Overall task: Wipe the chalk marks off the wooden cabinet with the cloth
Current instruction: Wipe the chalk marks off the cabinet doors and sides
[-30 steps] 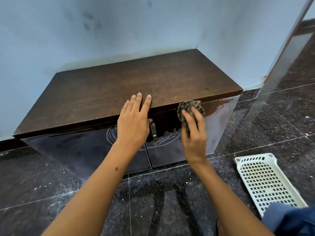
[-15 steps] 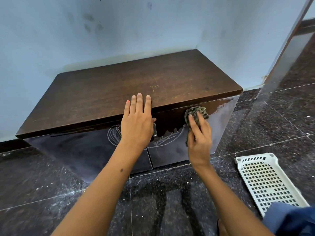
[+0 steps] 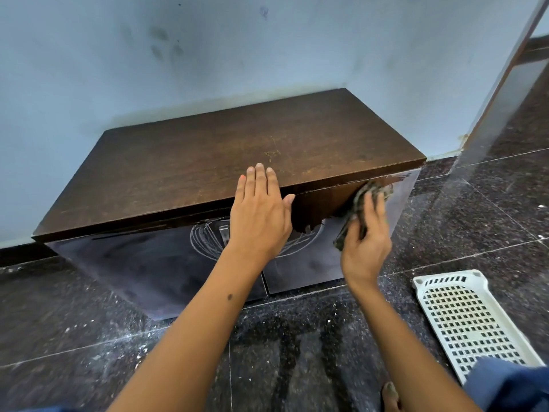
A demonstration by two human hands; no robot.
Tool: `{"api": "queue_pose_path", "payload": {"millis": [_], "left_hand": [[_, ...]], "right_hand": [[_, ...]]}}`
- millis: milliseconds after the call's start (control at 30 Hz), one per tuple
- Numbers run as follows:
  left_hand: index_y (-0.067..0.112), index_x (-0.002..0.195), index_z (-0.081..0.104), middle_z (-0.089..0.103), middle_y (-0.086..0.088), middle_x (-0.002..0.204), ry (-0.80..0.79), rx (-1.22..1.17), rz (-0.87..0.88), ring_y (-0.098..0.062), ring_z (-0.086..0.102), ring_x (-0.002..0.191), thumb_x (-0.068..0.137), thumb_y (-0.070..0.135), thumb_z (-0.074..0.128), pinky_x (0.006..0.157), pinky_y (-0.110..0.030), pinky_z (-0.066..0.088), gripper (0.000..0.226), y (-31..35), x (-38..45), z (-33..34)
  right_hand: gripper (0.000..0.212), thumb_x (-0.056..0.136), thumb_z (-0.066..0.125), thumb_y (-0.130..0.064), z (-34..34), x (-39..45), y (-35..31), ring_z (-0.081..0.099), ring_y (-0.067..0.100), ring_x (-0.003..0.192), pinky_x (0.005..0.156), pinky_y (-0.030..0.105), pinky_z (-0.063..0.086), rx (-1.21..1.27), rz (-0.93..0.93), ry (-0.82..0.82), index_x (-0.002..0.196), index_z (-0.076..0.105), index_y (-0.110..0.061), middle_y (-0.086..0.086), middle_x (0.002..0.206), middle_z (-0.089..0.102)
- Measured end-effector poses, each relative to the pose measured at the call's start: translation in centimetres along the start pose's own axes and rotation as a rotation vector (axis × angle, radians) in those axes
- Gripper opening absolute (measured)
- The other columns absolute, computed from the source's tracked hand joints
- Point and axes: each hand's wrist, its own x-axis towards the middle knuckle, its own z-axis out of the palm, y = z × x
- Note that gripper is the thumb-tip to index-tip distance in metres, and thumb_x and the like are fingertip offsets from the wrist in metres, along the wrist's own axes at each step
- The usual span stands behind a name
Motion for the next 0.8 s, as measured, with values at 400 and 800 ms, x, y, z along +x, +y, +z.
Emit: {"api": "queue_pose_path", "payload": {"millis": [400, 800], "left_hand": [[0.000, 0.149, 0.012, 0.013, -0.018, 0.156, 0.014, 0.017, 0.108, -0.028, 0.009, 0.146, 0.101, 0.041, 0.013, 0.119, -0.035, 0.005, 0.063, 1.3, 0.0, 0.2], [0.004, 0.149, 0.018, 0.018, -0.013, 0.156, 0.038, -0.064, 0.171, -0.024, 0.013, 0.145, 0.101, 0.037, 0.020, 0.118, -0.032, 0.006, 0.057, 0.1, -0.1, 0.1]], "right_hand": [[0.045, 0.093, 0.051, 0.002, -0.4, 1.7, 0.4, 0.031, 0.019, 0.137, 0.114, 0.028, 0.026, -0.008, -0.060, 0.034, 0.137, 0.046, -0.003, 0.012, 0.148, 0.035], [0.047, 0.092, 0.051, 0.000, -2.4, 5.3, 1.5, 0.036, 0.025, 0.136, 0.107, 0.008, 0.016, -0.034, 0.097, 0.137, 0.139, 0.043, -0.004, 0.015, 0.149, 0.034]]}}
